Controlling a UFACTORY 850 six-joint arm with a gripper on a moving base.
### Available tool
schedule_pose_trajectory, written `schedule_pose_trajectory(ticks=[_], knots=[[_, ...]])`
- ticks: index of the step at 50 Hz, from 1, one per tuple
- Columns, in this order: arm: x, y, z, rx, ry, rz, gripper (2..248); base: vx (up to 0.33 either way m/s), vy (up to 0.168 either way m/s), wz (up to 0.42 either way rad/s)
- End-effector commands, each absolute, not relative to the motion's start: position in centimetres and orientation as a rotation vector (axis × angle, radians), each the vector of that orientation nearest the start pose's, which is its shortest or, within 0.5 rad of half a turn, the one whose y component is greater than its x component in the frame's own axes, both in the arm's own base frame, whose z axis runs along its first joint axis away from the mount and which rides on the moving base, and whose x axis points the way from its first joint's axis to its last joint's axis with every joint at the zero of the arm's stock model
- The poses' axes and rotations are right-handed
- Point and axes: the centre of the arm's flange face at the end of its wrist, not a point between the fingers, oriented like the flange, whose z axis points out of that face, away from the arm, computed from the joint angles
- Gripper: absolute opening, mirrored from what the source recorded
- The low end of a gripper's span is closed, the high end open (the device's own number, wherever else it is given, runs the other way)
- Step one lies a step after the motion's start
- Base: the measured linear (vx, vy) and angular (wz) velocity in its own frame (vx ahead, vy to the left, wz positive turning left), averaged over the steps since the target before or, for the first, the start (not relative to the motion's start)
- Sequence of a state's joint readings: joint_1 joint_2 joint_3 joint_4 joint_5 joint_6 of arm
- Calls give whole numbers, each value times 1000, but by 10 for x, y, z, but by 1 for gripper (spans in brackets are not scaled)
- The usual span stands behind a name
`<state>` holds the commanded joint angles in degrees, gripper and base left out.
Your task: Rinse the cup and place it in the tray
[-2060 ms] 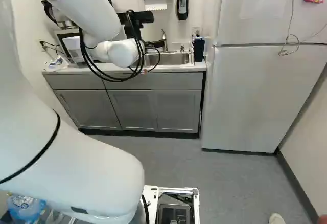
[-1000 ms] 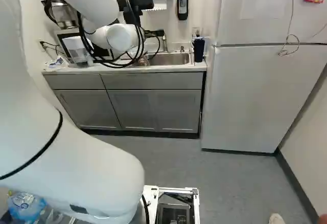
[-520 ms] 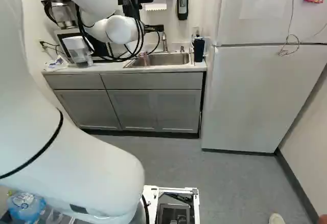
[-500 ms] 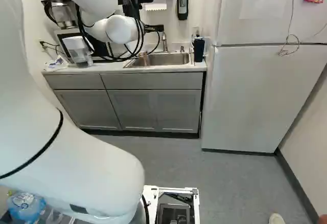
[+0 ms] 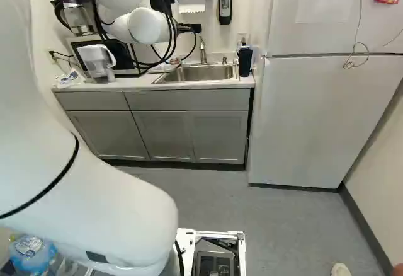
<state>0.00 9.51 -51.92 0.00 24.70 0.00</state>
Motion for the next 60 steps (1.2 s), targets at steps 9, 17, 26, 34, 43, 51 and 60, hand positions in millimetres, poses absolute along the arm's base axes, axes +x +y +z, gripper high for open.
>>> schedule_pose_trajectory(ticks=[9, 17, 26, 34, 43, 51, 60], knots=[[471, 0, 680, -2286, 0, -2155, 247, 0, 0, 0], [471, 0, 680, -2286, 0, -2155, 247, 0, 0, 0], [471, 0, 680, -2286, 0, -2155, 247, 0, 0, 0], [471, 0, 680, -2286, 0, -2155, 247, 0, 0, 0], [471, 0, 680, -2286, 0, -2155, 247, 0, -5, -35], [471, 0, 680, -2286, 0, -2155, 247, -6, -28, -151], [471, 0, 680, -2286, 0, -2155, 247, 41, 3, 1]])
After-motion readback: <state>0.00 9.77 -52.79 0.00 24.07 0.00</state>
